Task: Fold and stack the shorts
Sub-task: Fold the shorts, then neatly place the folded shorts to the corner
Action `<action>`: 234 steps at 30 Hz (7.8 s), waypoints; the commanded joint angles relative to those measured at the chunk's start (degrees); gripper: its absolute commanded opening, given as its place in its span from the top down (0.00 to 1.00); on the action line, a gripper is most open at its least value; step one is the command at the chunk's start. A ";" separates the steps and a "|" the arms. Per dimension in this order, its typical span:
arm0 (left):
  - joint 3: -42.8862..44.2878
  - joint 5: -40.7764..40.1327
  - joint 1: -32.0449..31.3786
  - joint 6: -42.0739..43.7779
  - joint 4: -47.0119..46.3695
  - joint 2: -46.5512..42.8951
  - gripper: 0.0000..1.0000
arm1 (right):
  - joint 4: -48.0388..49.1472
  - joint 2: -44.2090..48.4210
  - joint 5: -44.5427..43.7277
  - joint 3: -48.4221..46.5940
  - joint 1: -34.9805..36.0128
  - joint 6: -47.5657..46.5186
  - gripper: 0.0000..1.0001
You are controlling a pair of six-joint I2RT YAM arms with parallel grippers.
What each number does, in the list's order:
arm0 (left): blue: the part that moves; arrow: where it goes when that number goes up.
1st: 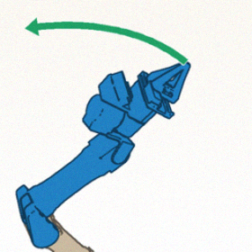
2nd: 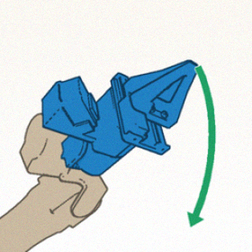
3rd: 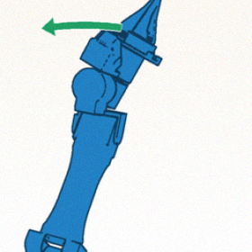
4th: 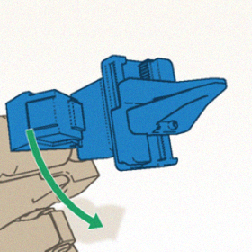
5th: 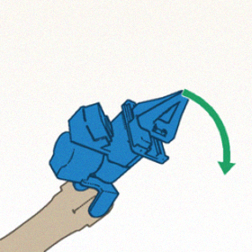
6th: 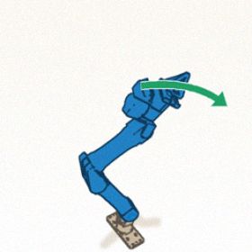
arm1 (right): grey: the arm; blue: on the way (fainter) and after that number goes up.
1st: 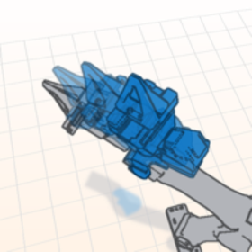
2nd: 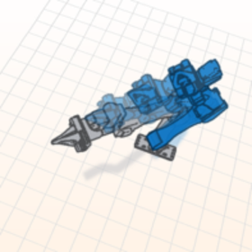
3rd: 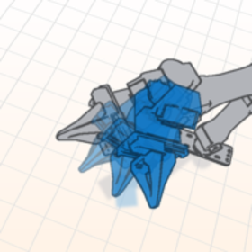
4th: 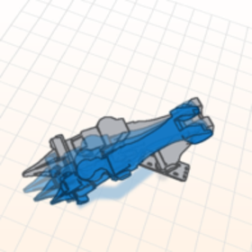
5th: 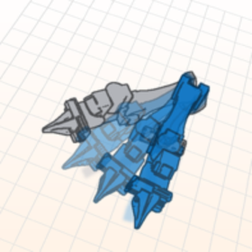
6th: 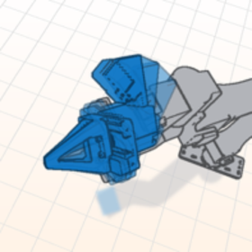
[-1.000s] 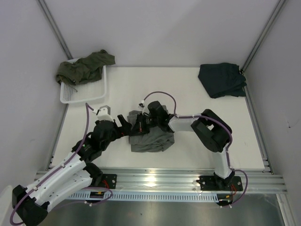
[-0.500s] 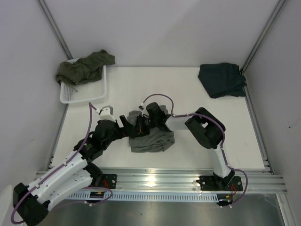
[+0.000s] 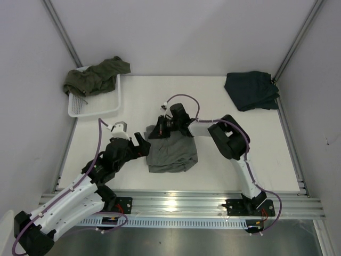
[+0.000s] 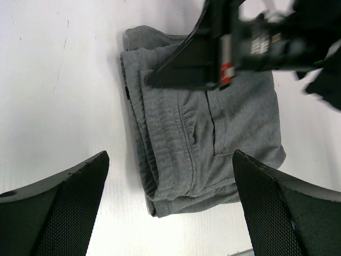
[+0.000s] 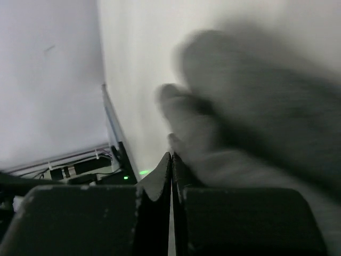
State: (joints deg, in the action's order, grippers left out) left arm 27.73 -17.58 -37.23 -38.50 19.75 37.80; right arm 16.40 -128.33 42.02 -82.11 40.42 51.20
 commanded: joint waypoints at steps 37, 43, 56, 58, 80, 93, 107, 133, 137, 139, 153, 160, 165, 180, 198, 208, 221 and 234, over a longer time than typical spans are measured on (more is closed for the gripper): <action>7.43 4.75 0.76 4.66 -13.33 32.68 0.01 | -33.46 30.17 -10.12 20.49 -24.78 -28.35 0.01; 5.94 5.98 1.55 3.61 -16.67 35.94 0.01 | -26.17 22.96 -5.20 21.64 -24.87 -26.59 0.00; 2.34 6.60 1.99 3.87 -18.87 38.57 0.03 | -19.21 16.28 -0.54 20.06 -22.59 -24.83 0.05; 1.90 6.68 1.99 3.87 -19.39 39.10 0.03 | -19.65 15.31 -0.36 19.53 -21.62 -25.62 0.07; 0.05 7.48 1.99 4.49 -21.43 38.58 0.05 | -20.28 8.45 -0.01 8.28 -19.50 -23.69 1.00; 1.89 6.33 1.99 6.16 -11.40 25.57 0.04 | -26.49 2.31 -0.44 -9.08 -31.45 -25.18 1.00; 2.85 9.32 1.99 6.95 -12.80 29.69 0.04 | -26.62 -19.58 -1.49 -43.05 -39.19 -16.40 1.00; 5.94 11.08 1.90 7.92 -14.56 35.15 0.04 | -18.43 -10.64 -15.03 -46.31 -53.87 -5.77 1.00; 5.76 11.26 1.90 8.00 -14.30 34.45 0.04 | -13.87 -7.03 -16.70 -40.08 -55.54 -2.87 1.00; 5.76 10.99 1.90 8.09 -13.95 34.10 0.04 | -13.06 -6.49 -16.71 -39.01 -55.72 -2.51 1.00; 5.32 10.38 1.90 8.53 -12.81 32.25 0.04 | -26.37 -11.32 -14.68 -47.68 -57.39 -2.59 1.00; 6.90 11.52 1.90 8.88 -11.67 33.13 0.04 | -35.12 -18.62 -8.01 -62.13 -62.30 -2.16 1.00; 7.34 10.99 1.90 9.32 -11.22 33.65 0.04 | -36.27 -15.20 -12.92 -56.42 -63.80 -8.91 1.00; 9.98 12.93 1.64 9.41 -10.61 36.99 0.04 | -43.91 -19.15 -21.19 -58.87 -69.43 -12.17 0.93; 10.51 13.01 1.02 9.41 -10.69 36.91 0.04 | -45.49 -10.02 -19.51 -46.14 -68.02 -17.36 0.22; 9.81 13.72 0.67 9.94 -11.57 35.85 0.04 | -43.65 -7.10 -21.01 -38.74 -65.39 -19.47 0.32; 9.72 14.77 0.50 10.02 -12.45 36.55 0.05 | -47.60 -11.50 -18.28 -47.43 -64.42 -17.53 1.00; 10.33 14.77 0.41 10.11 -11.93 37.52 0.04 | -61.32 -15.37 -34.10 -63.27 -65.91 -25.45 1.00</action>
State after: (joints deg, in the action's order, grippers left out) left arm 36.14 -3.75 -36.51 -29.45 8.71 75.22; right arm -44.31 -143.92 13.45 -142.41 -23.07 27.83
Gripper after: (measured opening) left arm 0.956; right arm 0.030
